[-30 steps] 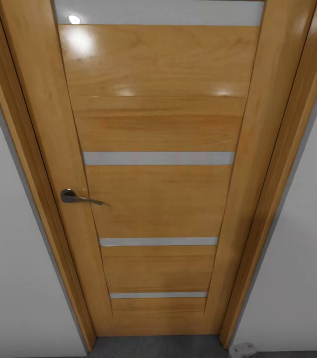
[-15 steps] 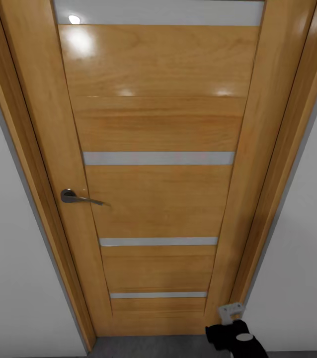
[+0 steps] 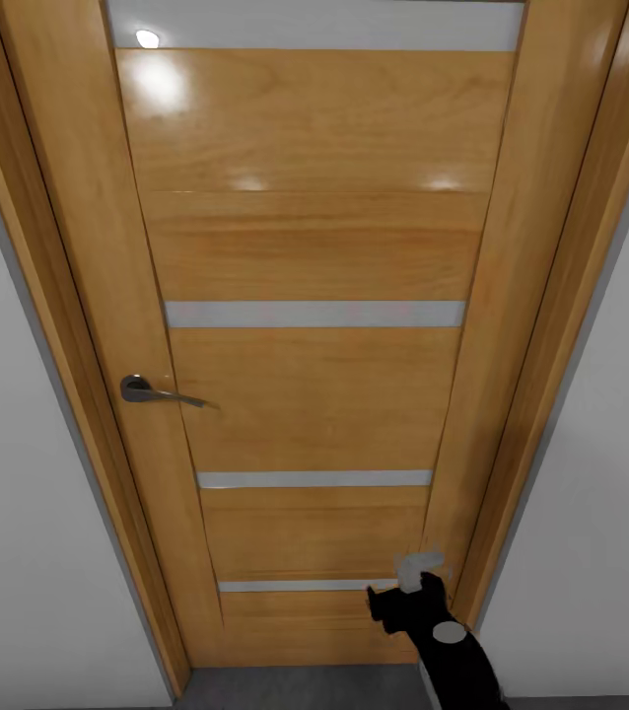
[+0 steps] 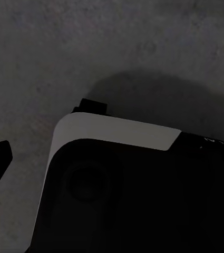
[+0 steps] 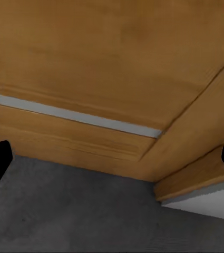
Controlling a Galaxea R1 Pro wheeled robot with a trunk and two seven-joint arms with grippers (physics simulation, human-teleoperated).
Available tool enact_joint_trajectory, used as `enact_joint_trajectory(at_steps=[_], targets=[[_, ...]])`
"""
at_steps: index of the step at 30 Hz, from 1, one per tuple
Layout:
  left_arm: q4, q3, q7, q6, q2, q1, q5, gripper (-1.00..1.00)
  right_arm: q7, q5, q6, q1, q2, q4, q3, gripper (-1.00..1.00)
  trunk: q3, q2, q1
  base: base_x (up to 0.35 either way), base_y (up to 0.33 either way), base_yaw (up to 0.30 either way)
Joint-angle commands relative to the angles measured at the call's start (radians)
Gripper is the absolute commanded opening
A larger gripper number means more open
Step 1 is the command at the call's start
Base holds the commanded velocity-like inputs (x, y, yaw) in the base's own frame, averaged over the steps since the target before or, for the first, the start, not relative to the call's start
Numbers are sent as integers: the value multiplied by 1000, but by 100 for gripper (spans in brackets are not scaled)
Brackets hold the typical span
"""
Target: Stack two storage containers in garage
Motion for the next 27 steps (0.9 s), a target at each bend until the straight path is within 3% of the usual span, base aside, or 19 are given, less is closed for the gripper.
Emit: enact_joint_trajectory(at_steps=[1, 6, 12, 22, 27], targets=[[-1, 5, 0, -2, 0, 0, 3, 100, -1, 4, 9, -25, 13, 1, 5, 100, -1, -1, 0, 0, 0, 0], [0, 5, 0, -2, 0, 0, 3, 100, 0, 5, 15, -90, 67, 3, 10, 100, -1, -1, 0, 0, 0, 0], [0, 5, 0, -2, 0, 0, 3, 100, 2, 1, 16, -164, 72, 8, 23, 100, -1, -1, 0, 0, 0, 0], [-2, 5, 0, -2, 1, 0, 3, 100, -5, 0, 17, -267, 72, 15, 158, 100, -1, -1, 0, 0, 0, 0], [-1, 4, -1, -2, 2, 0, 3, 100, -7, 0, 11, -352, 72, 83, 217, 100, -1, -1, 0, 0, 0, 0]])
